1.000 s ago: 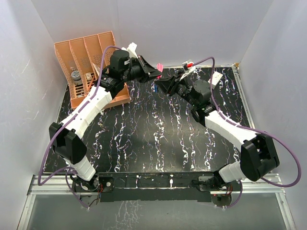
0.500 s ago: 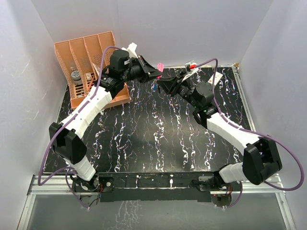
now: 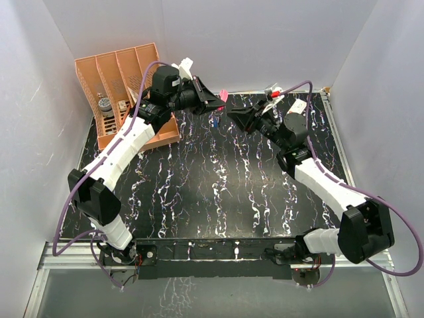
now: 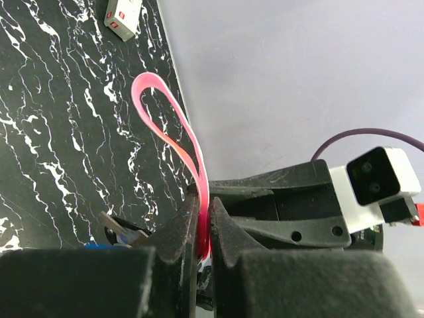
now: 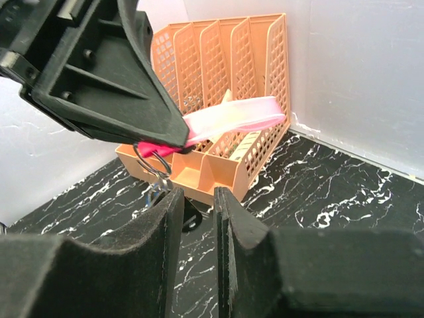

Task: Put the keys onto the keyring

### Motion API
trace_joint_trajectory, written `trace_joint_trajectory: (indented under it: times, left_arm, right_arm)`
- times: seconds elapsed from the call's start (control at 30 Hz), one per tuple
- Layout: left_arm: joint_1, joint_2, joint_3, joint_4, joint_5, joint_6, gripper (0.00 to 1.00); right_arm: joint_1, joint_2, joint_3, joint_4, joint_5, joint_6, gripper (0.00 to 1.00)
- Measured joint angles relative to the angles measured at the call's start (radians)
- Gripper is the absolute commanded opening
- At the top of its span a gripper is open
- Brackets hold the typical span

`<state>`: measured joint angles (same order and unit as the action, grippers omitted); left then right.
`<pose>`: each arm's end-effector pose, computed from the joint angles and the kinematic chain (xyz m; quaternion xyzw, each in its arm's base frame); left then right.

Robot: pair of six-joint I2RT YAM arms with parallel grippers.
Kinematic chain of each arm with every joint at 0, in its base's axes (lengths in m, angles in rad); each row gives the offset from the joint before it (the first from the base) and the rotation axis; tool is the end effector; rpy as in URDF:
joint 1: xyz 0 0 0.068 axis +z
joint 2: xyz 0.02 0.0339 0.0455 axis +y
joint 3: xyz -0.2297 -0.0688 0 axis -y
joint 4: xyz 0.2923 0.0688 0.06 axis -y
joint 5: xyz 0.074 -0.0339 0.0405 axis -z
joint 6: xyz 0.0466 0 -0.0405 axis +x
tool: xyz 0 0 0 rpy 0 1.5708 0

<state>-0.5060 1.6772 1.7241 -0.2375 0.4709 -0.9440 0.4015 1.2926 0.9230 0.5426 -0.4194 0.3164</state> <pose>0.3807 -0.2351 0.3937 -0.0180 0.7643 -0.5452 0.3441 0.3295 0.1605 0.3048 -0.1860 0.6219 0.3884 0.6540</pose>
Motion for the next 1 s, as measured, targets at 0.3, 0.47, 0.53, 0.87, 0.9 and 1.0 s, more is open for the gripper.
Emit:
trace_joint_trajectory:
  times: [0.3,0.47,0.53,0.87,0.9,1.0]
  left_arm:
    - [0.0,0.004,0.0,-0.01,0.016,0.003,0.0]
    - [0.0,0.005,0.0,-0.01,0.017,0.003,0.0]
    - [0.0,0.005,0.0,-0.01,0.017,0.002,0.0]
    - [0.0,0.031,0.0,-0.01,0.02,0.002,0.0]
    - [0.0,0.033,0.0,-0.01,0.021,0.002,0.0]
    - [0.0,0.034,0.0,-0.009,0.023,0.002,0.0]
  right_arm:
    - [-0.033,0.01,-0.019,0.022,-0.108,0.038,0.23]
    - [-0.032,0.034,-0.019,0.043,-0.145,0.064,0.23]
    - [-0.032,0.042,-0.019,0.049,-0.156,0.076,0.22]
    - [-0.032,0.052,-0.017,0.098,-0.164,0.102,0.19]
    - [-0.032,0.055,-0.016,0.098,-0.165,0.104,0.19]
    - [-0.032,0.066,-0.014,0.107,-0.168,0.109,0.19]
